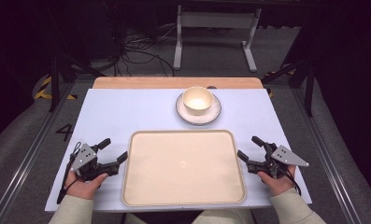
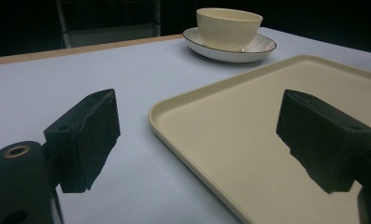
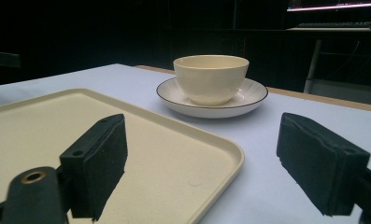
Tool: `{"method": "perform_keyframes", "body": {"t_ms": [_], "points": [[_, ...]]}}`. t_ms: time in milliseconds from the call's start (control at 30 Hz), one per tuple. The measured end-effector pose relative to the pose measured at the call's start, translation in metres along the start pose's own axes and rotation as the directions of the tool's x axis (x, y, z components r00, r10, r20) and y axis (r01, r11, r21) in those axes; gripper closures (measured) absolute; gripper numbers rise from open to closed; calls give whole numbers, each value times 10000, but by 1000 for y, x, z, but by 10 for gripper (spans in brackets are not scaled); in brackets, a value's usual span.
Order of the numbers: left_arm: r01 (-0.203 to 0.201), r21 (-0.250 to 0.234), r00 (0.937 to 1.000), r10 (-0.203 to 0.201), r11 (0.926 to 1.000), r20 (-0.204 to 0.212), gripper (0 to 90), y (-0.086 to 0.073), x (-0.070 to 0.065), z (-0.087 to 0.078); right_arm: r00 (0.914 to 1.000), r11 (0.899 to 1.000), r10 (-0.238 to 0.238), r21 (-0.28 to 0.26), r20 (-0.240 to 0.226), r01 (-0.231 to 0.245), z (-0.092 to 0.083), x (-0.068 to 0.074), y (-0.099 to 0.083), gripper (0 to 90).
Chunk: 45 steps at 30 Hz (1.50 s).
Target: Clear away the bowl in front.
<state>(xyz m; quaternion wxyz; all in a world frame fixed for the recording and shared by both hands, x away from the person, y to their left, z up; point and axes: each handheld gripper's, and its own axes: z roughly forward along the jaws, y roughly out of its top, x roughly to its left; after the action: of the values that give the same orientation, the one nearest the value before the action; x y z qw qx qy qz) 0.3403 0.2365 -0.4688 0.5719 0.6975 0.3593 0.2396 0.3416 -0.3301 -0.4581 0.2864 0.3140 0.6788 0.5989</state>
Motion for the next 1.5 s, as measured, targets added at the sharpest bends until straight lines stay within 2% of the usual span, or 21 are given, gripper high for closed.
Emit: {"method": "perform_keyframes", "body": {"t_ms": [100,267,467,567,733,867,1167,1300,1500], "points": [[12,102,10000,-12,9999,16,134,1,0,0,10000,10000,24,17,-86,-24,0,-1,0,166],[407,345,9990,-413,9986,182,136,2,0,2,9999,9999,-65,126,-157,67,1,0,0,166],[649,144,9978,-651,9978,158,134,7,1,3,9997,9998,-162,102,-176,164,1,1,0,164],[800,105,9960,-804,9967,396,130,14,-1,7,9997,9998,-165,123,-185,167,1,1,0,159],[748,-76,9953,-742,9972,617,133,28,-7,13,9998,9999,-108,87,-194,110,1,0,0,152],[487,247,9965,-503,9985,662,134,40,-11,20,9997,9998,25,188,-232,-21,2,-1,1,152],[101,114,9964,-110,9999,843,133,76,-19,33,9988,9997,200,152,-440,-193,1,-4,0,126],[135,-55,9937,-128,9999,1116,133,92,-20,41,9989,9998,116,164,-454,-109,1,-3,0,112],[164,-120,9917,-147,9998,1276,134,104,-22,54,9975,9998,146,141,-687,-136,1,-4,0,87]]}}
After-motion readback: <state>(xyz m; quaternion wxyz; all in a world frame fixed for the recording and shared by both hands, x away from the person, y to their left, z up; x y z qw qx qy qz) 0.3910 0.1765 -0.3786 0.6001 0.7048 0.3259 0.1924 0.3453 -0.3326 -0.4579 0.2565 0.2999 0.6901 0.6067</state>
